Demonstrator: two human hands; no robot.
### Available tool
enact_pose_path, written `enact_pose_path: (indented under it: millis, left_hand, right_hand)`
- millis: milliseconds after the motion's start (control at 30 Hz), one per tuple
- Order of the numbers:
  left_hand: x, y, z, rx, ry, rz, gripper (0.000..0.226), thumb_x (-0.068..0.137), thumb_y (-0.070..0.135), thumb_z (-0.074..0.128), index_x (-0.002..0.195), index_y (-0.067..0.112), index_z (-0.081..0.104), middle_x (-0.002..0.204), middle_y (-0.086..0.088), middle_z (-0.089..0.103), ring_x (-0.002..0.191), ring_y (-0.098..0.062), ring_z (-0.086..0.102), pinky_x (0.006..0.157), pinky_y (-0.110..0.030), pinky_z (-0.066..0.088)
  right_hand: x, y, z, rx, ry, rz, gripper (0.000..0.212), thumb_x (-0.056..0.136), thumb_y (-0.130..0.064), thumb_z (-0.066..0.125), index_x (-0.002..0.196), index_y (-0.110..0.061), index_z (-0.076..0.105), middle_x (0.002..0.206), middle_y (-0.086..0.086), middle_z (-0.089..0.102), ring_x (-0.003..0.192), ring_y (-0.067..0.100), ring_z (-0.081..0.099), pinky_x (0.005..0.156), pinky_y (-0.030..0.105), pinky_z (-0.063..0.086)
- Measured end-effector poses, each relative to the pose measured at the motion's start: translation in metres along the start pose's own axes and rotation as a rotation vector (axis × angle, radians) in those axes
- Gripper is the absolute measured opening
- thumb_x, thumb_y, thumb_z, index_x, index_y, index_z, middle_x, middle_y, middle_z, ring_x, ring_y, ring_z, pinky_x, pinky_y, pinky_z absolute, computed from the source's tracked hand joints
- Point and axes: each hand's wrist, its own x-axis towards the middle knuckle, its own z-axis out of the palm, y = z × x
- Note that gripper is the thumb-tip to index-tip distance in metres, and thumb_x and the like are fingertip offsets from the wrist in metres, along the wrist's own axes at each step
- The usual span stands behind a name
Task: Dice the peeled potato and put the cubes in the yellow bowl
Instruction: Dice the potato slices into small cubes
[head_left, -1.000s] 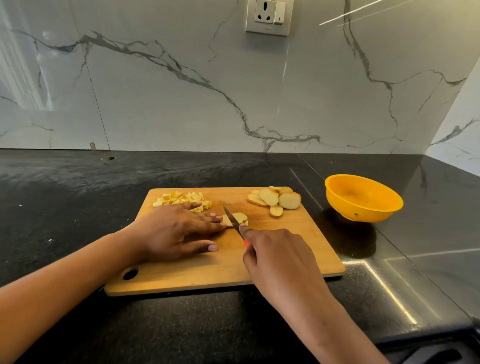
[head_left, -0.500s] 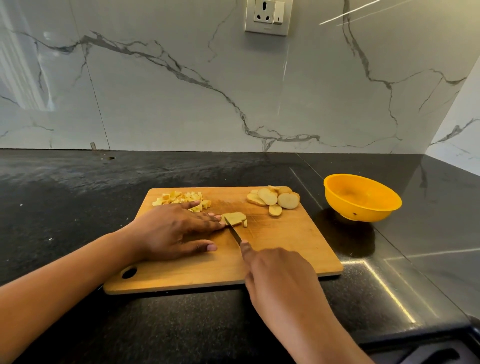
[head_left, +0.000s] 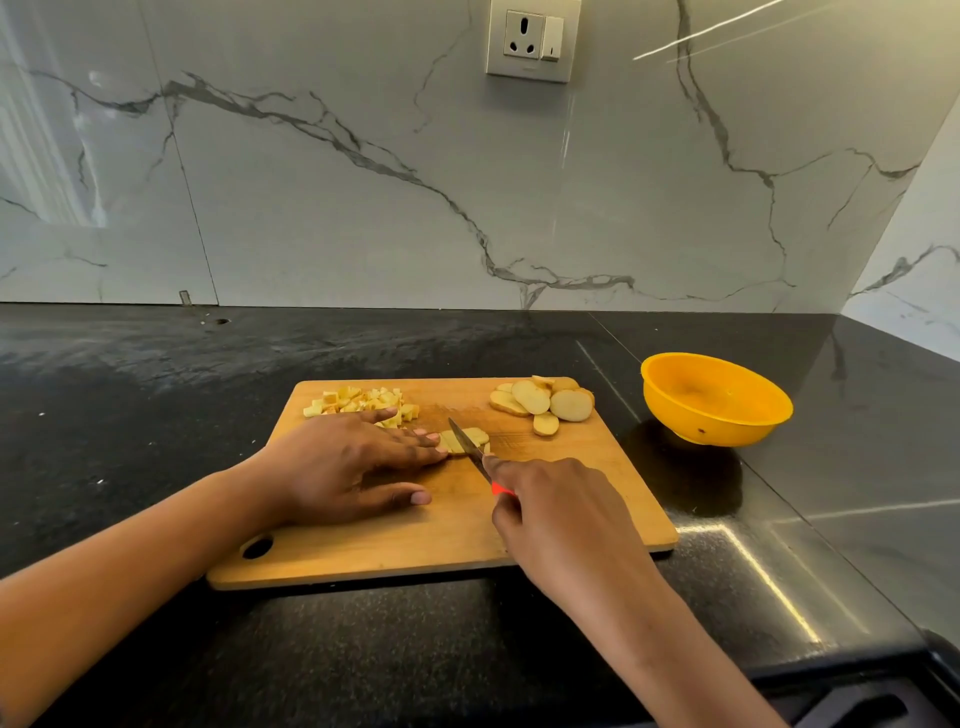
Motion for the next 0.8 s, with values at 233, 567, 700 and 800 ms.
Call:
enact_pose_path:
  millis: [233,567,700,800]
  left_hand:
    - [0.000,-0.003,0.002,0.005,0.003,0.013,0.070,0.083,0.079,0.011,0.137,0.040,0.028,0.139,0.026,0.036,0.131,0.014,0.026,0.112,-0.017,0.006]
    - [0.001,-0.003,0.004,0.012,0.030,0.015,0.071,0.083,0.079,0.012,0.137,0.038,0.031,0.138,0.026,0.035,0.131,0.011,0.029,0.115,-0.023,0.010]
    - [0.001,-0.006,0.005,0.030,0.055,0.042,0.064,0.088,0.073,0.016,0.137,0.036,0.035,0.138,0.023,0.038,0.131,0.010,0.031,0.115,-0.023,0.008]
    - [-0.001,-0.004,0.006,0.013,0.246,0.131,0.050,0.094,0.059,0.034,0.121,0.027,0.062,0.125,0.012,0.060,0.120,0.003,0.050,0.112,-0.040,0.028]
  right_hand:
    - [0.005,-0.001,0.003,-0.042,-0.025,-0.010,0.044,0.100,-0.033,0.040,0.144,-0.032,0.037,0.114,-0.004,0.063,0.097,0.015,0.055,0.076,0.029,0.045]
    - [0.014,-0.018,0.009,-0.179,-0.158,-0.011,0.042,0.101,-0.022,0.043,0.143,-0.019,0.038,0.115,0.004,0.058,0.098,0.021,0.054,0.062,0.027,0.034]
    - [-0.021,-0.008,-0.001,-0.128,-0.158,-0.040,0.055,0.102,-0.026,0.039,0.152,-0.025,0.018,0.111,-0.001,0.059,0.092,0.016,0.052,0.071,0.027,0.039]
    - [-0.034,-0.001,-0.016,-0.047,-0.087,-0.030,0.049,0.101,-0.034,0.036,0.149,-0.033,0.026,0.110,-0.008,0.062,0.092,0.011,0.052,0.071,0.024,0.036]
